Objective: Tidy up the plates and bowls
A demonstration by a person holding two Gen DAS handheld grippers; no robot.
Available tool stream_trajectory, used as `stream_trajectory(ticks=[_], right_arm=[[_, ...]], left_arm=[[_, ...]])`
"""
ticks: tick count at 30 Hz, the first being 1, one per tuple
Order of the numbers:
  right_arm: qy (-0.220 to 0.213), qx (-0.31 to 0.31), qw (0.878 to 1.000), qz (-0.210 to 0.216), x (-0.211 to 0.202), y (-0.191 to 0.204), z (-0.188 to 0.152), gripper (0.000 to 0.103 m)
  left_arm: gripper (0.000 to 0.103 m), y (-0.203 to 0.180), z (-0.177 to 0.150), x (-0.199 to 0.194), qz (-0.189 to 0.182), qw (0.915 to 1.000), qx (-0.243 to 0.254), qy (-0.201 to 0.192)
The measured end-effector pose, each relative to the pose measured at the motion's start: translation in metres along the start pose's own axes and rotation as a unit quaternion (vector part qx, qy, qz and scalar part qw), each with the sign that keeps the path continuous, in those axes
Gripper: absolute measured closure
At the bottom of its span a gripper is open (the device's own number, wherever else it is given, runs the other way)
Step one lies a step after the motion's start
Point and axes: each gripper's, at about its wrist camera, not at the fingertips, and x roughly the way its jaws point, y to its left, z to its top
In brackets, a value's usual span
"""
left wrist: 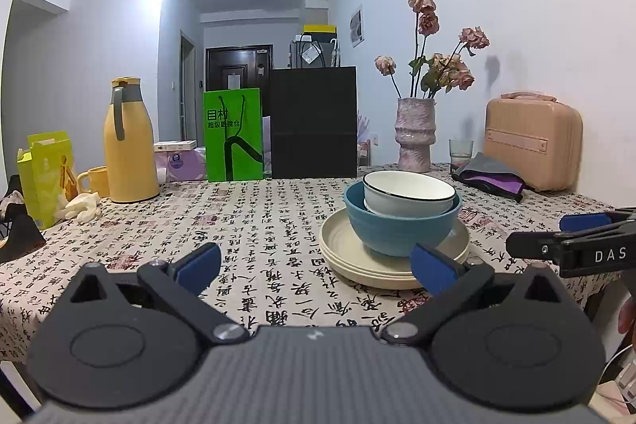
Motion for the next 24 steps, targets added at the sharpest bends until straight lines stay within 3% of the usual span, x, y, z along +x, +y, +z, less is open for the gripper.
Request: stream_trajectory(ticks=[24], right_arm=[[0.002,-0.001,1.000,0.001,0.0006,0.0009,-0.0010,0.000]], left_arm=[[0.000,0.0004,-0.0021,-0.0003,-0.002,1.0000,-0.002,0.001]])
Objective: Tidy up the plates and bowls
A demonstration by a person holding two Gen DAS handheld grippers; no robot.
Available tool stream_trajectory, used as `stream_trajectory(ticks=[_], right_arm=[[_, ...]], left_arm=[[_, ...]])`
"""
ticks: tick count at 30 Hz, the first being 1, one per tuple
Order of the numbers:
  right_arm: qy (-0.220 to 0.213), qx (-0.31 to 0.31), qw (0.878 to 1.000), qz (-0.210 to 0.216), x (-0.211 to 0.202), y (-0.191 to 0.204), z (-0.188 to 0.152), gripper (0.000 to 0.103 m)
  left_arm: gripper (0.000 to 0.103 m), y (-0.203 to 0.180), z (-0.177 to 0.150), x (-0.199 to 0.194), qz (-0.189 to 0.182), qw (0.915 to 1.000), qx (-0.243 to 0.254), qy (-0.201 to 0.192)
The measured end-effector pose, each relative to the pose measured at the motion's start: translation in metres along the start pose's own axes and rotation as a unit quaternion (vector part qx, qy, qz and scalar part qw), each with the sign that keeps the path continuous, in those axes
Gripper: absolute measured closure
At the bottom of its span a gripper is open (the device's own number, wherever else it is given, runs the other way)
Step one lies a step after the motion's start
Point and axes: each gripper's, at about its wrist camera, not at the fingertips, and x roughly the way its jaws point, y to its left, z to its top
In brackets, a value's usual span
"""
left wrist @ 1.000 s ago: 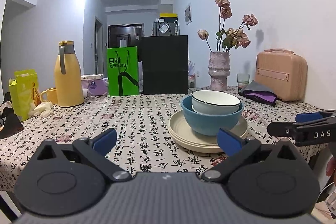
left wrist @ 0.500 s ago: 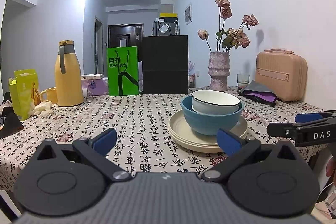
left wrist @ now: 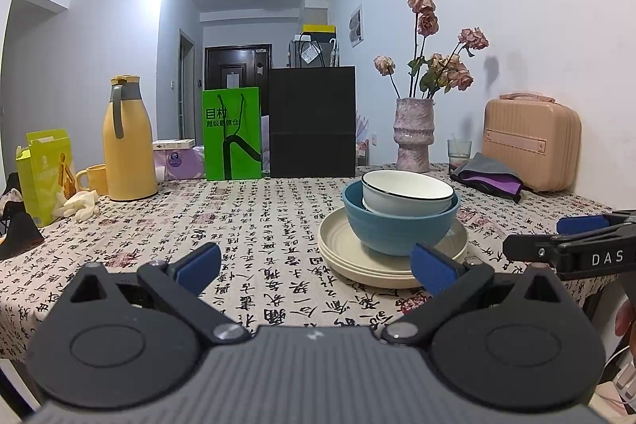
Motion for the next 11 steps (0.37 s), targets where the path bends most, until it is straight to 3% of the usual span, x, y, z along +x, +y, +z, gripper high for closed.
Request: stream_trajectory(ticks=[11], right_arm=[[0.000,0.000,1.000,0.000,0.0000,0.0003,0.0001,0.000]], left_arm=[[0.000,-0.0002,0.0005,-0.0014,-0.001,1.0000,0.000,-0.001]])
